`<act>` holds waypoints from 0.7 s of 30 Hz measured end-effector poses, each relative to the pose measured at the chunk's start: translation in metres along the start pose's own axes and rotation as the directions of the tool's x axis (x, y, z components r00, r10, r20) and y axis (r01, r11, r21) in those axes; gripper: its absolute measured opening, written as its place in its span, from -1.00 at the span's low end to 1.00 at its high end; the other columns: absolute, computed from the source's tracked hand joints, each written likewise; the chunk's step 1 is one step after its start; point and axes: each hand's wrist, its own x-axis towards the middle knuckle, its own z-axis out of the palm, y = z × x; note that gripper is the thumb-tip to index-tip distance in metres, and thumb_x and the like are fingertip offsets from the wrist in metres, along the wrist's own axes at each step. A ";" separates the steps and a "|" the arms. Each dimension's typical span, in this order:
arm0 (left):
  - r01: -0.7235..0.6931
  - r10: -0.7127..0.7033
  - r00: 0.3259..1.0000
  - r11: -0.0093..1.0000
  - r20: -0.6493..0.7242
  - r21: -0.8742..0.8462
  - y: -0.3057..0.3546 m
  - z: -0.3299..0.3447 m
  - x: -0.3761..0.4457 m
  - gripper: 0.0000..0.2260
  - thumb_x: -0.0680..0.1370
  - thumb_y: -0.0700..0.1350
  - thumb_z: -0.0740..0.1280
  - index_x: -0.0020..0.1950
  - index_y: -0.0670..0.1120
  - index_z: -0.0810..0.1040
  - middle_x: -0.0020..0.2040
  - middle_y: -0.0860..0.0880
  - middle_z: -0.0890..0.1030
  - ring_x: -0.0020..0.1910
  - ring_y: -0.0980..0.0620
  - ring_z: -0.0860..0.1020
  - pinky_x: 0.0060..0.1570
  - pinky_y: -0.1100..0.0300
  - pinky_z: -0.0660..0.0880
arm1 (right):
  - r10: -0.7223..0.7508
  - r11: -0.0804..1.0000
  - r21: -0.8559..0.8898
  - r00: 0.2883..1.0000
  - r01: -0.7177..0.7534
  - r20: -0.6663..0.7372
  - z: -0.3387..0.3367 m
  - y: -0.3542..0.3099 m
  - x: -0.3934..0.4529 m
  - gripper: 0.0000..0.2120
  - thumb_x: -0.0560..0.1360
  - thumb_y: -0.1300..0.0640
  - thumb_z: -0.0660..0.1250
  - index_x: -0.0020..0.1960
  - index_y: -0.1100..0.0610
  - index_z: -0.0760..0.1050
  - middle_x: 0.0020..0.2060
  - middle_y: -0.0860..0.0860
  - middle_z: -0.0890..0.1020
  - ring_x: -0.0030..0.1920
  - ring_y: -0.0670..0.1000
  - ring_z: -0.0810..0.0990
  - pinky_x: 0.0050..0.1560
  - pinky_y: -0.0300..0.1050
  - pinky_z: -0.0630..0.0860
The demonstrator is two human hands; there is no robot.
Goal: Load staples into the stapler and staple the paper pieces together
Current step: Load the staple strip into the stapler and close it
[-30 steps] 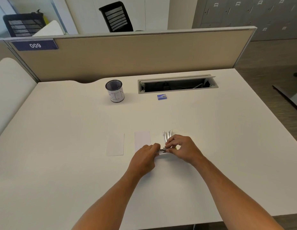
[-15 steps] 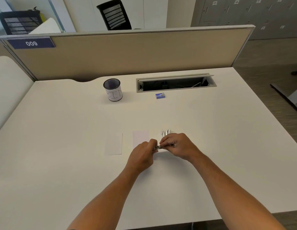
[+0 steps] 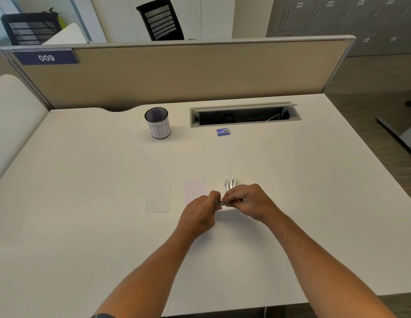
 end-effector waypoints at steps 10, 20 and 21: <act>-0.015 0.015 1.000 1.000 -0.009 0.000 -0.001 0.002 -0.001 -0.81 0.61 -0.13 0.31 0.10 0.03 0.30 -0.16 -0.02 0.62 -0.23 -0.10 0.50 -0.36 0.13 0.27 | 0.027 0.999 -0.033 0.999 -0.029 -0.041 0.004 0.004 -0.001 -0.85 0.41 0.38 0.53 -0.13 0.16 0.74 -0.17 -0.07 0.75 -0.11 -0.13 0.69 -0.05 -0.29 0.56; -0.009 0.009 1.000 1.000 -0.029 -0.005 0.000 0.000 0.001 -0.76 0.61 -0.14 0.32 0.07 0.05 0.25 -0.21 -0.02 0.59 -0.26 -0.11 0.49 -0.37 0.15 0.26 | -0.016 0.999 -0.041 0.995 0.012 -0.095 0.008 0.002 -0.008 -0.88 0.43 0.33 0.54 -0.09 0.16 0.71 -0.15 -0.04 0.72 -0.07 -0.09 0.66 -0.01 -0.18 0.58; -0.006 0.006 1.000 1.000 -0.029 -0.003 -0.001 0.000 0.001 -0.77 0.61 -0.14 0.31 0.08 0.05 0.25 -0.20 -0.02 0.60 -0.25 -0.11 0.49 -0.37 0.15 0.27 | -0.017 0.999 -0.041 0.995 0.013 -0.097 0.008 0.001 -0.007 -0.89 0.44 0.33 0.54 -0.09 0.15 0.71 -0.15 -0.05 0.72 -0.07 -0.09 0.66 -0.02 -0.18 0.58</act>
